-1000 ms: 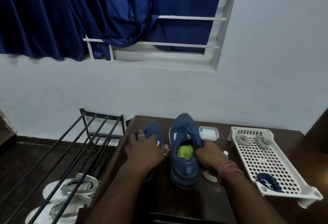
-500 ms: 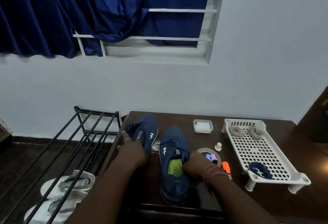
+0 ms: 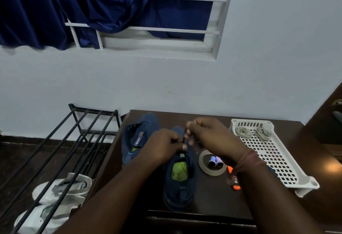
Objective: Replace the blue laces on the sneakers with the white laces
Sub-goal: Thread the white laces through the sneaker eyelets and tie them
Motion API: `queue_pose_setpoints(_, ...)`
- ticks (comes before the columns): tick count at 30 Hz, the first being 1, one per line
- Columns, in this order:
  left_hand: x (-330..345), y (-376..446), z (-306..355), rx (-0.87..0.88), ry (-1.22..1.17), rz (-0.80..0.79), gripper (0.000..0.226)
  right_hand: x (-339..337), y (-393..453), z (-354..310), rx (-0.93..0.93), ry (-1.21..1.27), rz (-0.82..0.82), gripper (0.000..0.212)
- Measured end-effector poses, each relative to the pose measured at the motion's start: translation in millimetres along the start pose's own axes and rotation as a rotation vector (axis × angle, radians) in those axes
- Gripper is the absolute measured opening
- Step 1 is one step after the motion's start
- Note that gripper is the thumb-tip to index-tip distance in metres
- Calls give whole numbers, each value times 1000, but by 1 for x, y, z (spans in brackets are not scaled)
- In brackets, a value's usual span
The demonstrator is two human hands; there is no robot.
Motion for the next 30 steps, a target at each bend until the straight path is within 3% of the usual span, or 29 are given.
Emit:
queue_pose_setpoints(3, -10, 2, 4, 9, -182, 144, 25, -2, 0, -18, -185, 348, 50, 30)
queue_pose_setpoints(5, -20, 1, 9, 12, -586, 215, 17, -11, -1, -14, -234, 582, 86, 31)
queue_pose_setpoints(7, -29, 0, 12, 68, -1001, 260, 18, -16, -2, 0, -168, 622, 75, 35)
queue_pose_setpoints(12, -40, 2, 12, 208, -1523, 296, 20, -4, 6, 61, 188, -14, 45, 15)
queue_pose_setpoints(15, -27, 12, -1, 54, -1616, 307, 19, 13, 15, 80, 173, -331, 22, 7)
queue_pose_setpoints(17, -11, 15, -15, -170, -1481, 279, 16, 21, 19, 79, 113, -390, -2, 18)
queue_pose_setpoints(19, -3, 12, -27, -338, -977, 161, 20, 25, 21, 76, 67, -435, 12, 21)
queue_pose_setpoints(21, 1, 8, -26, -350, -454, 28, 18, 25, 20, 76, 21, -463, 51, 20)
queue_pose_setpoints(23, 1, 5, -19, -320, -108, -30, 14, 24, 19, 76, -32, -473, 70, 19)
queue_pose_setpoints(25, 3, 7, -19, -288, -2, -63, 15, 23, 19, 78, -71, -463, 61, 16)
queue_pose_setpoints(30, 11, 14, -24, -234, -81, -154, 24, 25, 27, 80, -75, -497, -12, 13)
Point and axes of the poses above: each hand's wrist, its own y-axis towards the middle knuckle, its own x-axis out of the palm, z = x × y, the point moved 4 cm from there along y, towards the middle knuckle, and after that the axes turned 11 degrees about -z, right-handed, at the moved point
